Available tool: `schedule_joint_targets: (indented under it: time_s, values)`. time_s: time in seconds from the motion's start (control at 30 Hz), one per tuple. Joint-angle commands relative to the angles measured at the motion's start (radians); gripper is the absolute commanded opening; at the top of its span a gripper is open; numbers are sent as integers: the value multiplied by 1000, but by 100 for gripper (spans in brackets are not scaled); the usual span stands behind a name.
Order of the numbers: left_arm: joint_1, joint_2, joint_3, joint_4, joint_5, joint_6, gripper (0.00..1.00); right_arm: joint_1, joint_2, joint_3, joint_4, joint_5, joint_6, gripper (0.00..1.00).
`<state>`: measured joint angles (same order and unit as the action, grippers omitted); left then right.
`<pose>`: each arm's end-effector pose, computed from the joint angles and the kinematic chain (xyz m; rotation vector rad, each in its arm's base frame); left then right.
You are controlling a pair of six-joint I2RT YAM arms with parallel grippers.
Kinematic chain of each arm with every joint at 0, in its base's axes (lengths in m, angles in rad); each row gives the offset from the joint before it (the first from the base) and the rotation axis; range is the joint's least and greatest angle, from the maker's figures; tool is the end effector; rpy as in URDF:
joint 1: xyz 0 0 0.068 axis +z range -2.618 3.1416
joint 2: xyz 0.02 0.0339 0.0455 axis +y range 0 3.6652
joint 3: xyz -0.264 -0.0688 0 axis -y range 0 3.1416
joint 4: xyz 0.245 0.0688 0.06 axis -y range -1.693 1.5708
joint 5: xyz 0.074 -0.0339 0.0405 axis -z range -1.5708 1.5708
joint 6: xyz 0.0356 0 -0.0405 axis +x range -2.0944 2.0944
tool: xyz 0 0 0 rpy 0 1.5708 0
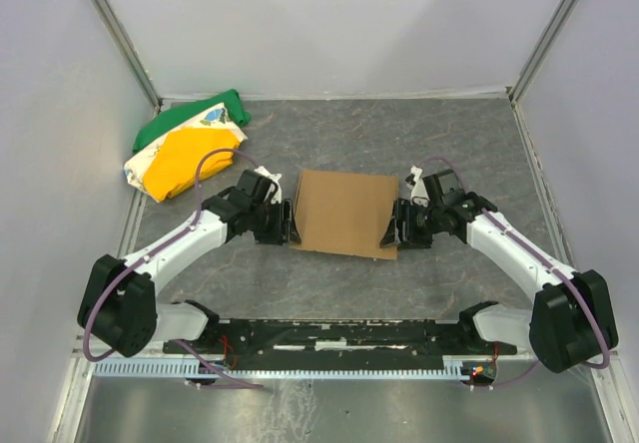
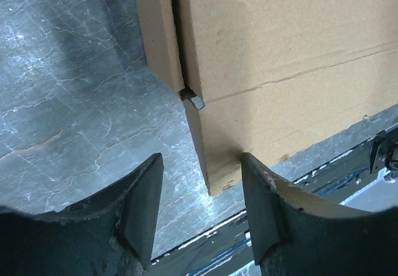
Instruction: Fold the paper box
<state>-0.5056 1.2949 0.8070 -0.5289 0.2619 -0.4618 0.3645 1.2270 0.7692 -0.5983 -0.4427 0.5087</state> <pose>0.2139 -0.1290 0.2135 0.1598 2.6896 -0.6699 0.2091 0.0961 0.2152 0.0354 2.7377 0.8615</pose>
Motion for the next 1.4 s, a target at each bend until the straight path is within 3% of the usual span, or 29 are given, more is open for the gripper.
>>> schedule_joint_targets:
  time_s: [0.0,0.17,0.33,0.67,1.23,1.37]
  values:
    - [-10,-19,32,23,31,19,60,4,-20,-21,70,-103,38,63]
    - [-18,-18,56,25,51,14,60,3,-32,-41,151,-200,112,62]
    - [-24,-24,62,26,44,16,59,5,-51,-31,128,-167,103,62]
    - [-28,-46,43,-33,-106,58,60,5,54,-83,211,-140,74,62]
    - [-40,-101,113,13,96,-24,58,5,32,-70,225,-162,104,62]
    - [-41,-98,120,-24,23,-10,57,4,35,-65,216,-156,94,62]
